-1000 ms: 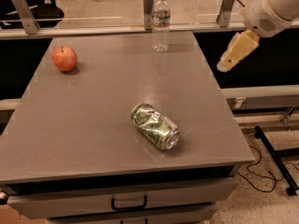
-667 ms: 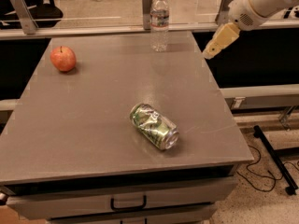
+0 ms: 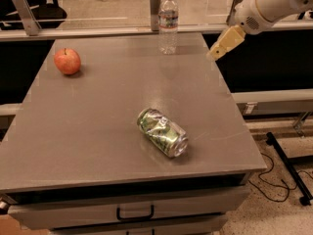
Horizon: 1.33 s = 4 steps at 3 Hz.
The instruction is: Pick water bottle
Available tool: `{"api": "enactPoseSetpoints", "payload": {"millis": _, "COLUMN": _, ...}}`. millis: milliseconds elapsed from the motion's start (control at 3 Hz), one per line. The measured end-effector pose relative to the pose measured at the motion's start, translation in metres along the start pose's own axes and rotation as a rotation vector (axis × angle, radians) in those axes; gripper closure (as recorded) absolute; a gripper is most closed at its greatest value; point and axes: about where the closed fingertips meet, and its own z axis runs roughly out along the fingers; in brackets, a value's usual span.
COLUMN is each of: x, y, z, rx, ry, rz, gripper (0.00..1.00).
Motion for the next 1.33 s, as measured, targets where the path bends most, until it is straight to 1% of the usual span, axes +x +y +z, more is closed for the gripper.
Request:
{"api": "enactPoseSetpoints", "payload": {"millis": 333, "x": -0.012, "y": -0.017, "z": 0.03, "rx": 0.012, "ry": -0.108, "rz": 0.095, "gripper": 0.0}}
{"api": "enactPoseSetpoints", "payload": {"millis": 667, "x": -0.04, "y": -0.031, "z": 0.063, "rx": 0.002, "ry": -0.233, "rz": 0.158, "gripper": 0.0}}
{"api": "enactPoseSetpoints", "payload": {"millis": 1000, "x": -0.067, "y": -0.044, "z": 0.094, "rx": 0.02, "ry": -0.335, "rz": 0.22, "gripper": 0.0}}
{"api": "enactPoseSetpoints", "payload": {"millis": 1333, "x": -0.094, "y": -0.047, "z": 0.124, "rx": 0.005, "ry": -0.415, "rz": 0.275, "gripper": 0.0}}
